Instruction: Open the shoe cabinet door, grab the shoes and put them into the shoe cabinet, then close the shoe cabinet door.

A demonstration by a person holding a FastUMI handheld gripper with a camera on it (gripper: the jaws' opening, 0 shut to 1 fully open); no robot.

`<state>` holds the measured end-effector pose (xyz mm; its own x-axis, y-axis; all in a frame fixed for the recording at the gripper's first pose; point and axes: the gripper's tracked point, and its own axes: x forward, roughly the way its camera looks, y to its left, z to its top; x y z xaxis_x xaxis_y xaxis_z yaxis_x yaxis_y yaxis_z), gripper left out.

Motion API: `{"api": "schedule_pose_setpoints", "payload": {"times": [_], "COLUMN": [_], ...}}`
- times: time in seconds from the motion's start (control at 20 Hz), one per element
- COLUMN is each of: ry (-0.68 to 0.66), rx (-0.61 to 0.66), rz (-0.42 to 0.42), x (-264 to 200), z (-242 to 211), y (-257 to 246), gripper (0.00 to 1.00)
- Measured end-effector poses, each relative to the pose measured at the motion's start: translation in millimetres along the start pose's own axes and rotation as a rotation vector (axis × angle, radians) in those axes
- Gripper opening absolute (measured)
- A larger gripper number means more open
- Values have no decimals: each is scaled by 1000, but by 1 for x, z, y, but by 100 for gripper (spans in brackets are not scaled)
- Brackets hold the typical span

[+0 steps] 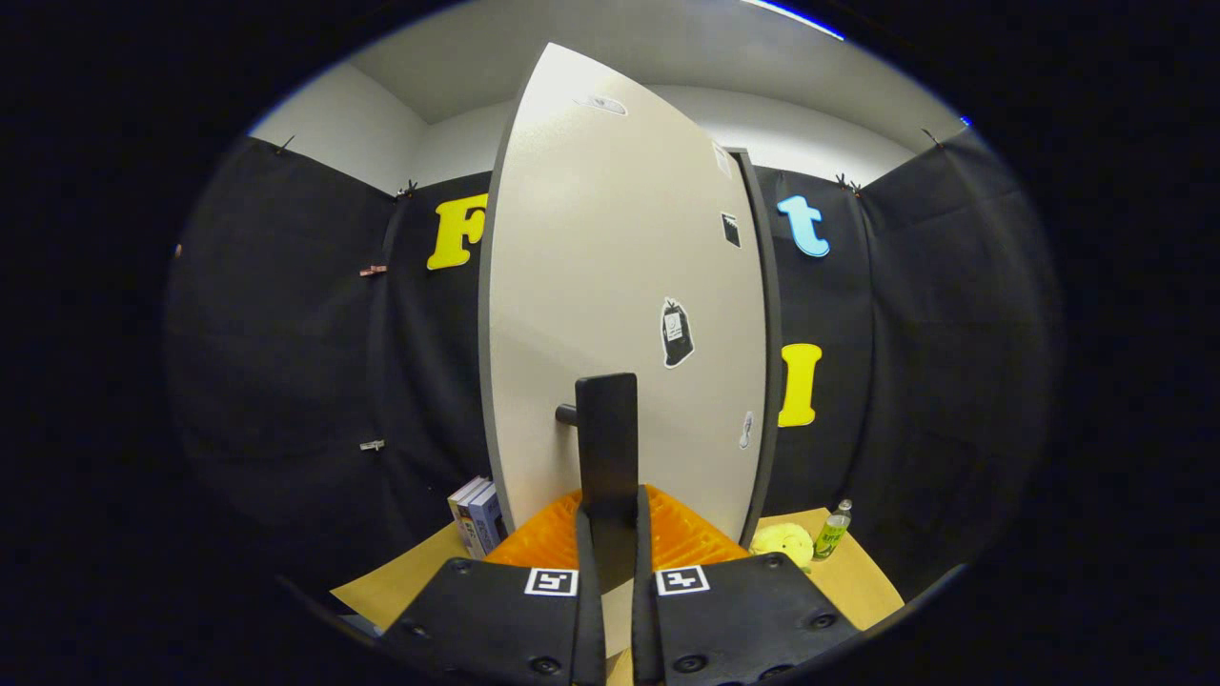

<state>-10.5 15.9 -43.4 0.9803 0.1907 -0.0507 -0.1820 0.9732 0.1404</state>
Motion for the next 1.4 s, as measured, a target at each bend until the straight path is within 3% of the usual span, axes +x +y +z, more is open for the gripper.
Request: {"api": "schedule_pose_setpoints", "payload": {"times": [0.7, 1.0, 1.4], "ry": [17, 18, 34], "rx": [50, 113, 87], "rz": [-69, -176, -163], "x": [-22, -26, -40], "z": [8, 13, 19], "y": [-80, -131, -157], "gripper": [14, 11, 8]}}
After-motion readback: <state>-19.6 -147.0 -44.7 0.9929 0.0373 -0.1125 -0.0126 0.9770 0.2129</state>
